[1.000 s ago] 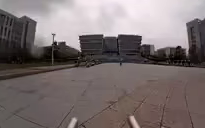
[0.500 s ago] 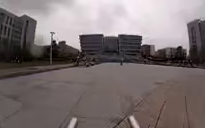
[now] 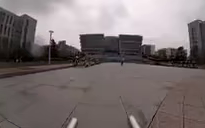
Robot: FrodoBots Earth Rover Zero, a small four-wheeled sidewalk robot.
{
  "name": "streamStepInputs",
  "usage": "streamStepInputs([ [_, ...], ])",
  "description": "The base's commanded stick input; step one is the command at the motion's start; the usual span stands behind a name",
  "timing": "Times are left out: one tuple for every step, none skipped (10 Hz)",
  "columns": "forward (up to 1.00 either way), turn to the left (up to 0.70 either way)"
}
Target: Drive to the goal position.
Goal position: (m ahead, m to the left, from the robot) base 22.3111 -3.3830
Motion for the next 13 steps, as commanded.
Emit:
streamStepInputs([
  [1.0,0.0],
  [1.0,0.0],
  [1.0,0.0],
  [1.0,0.0],
  [1.0,0.0],
  [1.0,0.0],
  [1.0,0.0],
  [1.0,0.0],
  [1.0,0.0],
  [1.0,0.0],
  [1.0,-0.03],
  [1.0,-0.04],
  [1.0,-0.02],
])
